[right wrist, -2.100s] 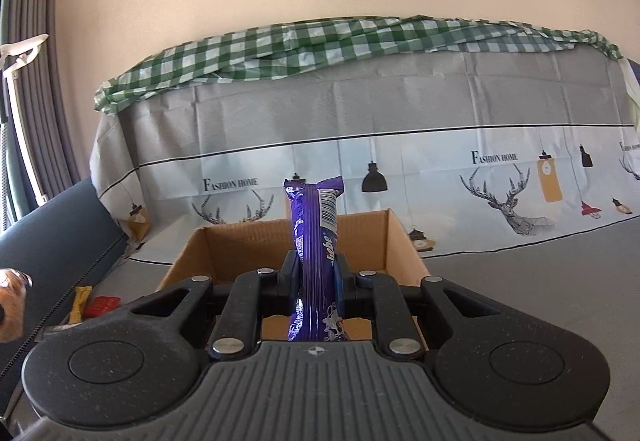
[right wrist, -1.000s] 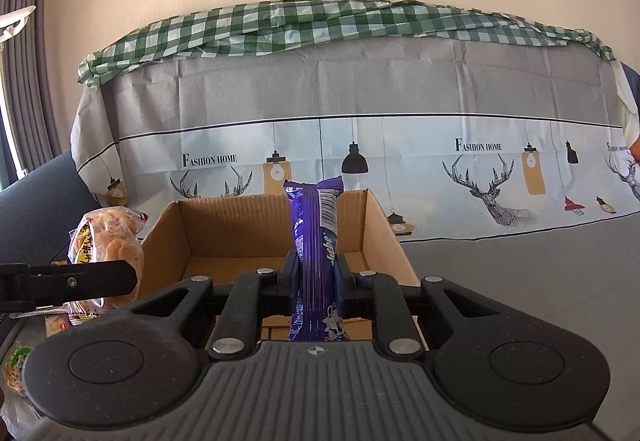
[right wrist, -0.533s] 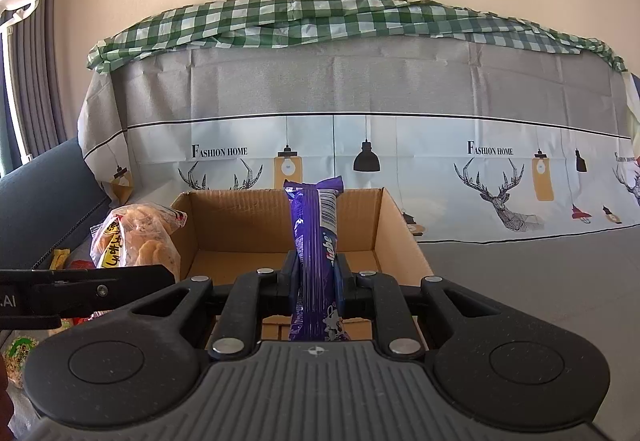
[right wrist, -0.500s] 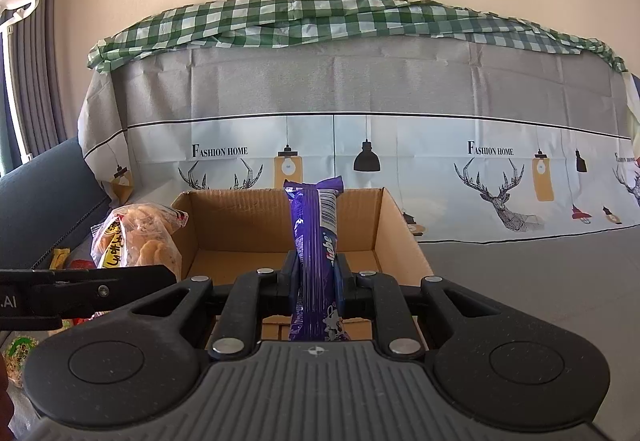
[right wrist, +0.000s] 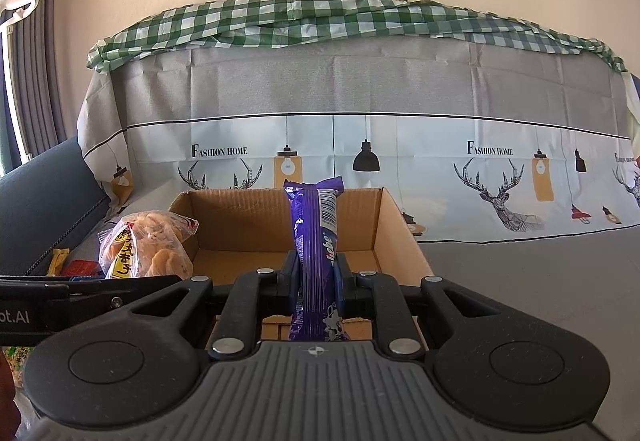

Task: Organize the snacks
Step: 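Lower both held snacks into the cardboard box and open both grippers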

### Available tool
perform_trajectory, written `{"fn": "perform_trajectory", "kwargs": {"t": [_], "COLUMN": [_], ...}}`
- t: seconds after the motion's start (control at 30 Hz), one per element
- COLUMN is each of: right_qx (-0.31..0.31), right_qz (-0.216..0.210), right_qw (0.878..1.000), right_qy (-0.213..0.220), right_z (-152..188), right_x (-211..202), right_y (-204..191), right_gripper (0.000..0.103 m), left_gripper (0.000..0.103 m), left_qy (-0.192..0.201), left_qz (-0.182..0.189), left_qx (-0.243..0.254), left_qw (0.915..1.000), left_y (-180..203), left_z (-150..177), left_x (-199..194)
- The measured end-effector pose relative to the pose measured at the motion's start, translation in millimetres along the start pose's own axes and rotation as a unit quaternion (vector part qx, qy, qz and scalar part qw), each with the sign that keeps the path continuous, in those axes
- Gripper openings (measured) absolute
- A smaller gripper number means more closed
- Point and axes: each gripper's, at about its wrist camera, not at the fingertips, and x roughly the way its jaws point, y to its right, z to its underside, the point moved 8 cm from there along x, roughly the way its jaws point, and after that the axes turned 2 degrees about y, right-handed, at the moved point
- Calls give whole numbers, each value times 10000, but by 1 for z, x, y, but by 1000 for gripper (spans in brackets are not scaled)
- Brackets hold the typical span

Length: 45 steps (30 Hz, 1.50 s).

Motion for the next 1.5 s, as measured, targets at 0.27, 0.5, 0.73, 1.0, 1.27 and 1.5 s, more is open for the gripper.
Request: {"fn": "perform_trajectory", "kwargs": {"t": [0.27, 0.5, 0.73, 1.0, 1.27, 1.5], "right_qx": [27, 21, 142, 588, 716, 473], "right_qz": [19, 72, 645, 1715, 2039, 1559], "right_qw": [10000, 10000, 9978, 9816, 9693, 9781], "right_qy": [-5, -11, -25, -602, -1176, -1298], "right_z": [0, 0, 1, 21, 42, 42], "right_x": [0, -1, -1, 9, 18, 13], "right_y": [3, 2, 20, 74, 101, 90], "right_gripper": [18, 25, 74, 82, 57, 11], "left_gripper": [66, 83, 85, 85, 85, 85], "left_qy": [-22, -2, 66, 324, 102, 94], "left_qz": [37, 61, -224, -1077, -1366, -1388], "left_qx": [0, -28, 67, -201, -256, -162], "left_qw": [10000, 10000, 9997, 9935, 9902, 9901], "left_y": [1, 2, -7, -47, -63, -64], "left_z": [1, 0, -4, -19, -15, -14], "left_x": [2, 0, -3, -17, -14, -16]}}
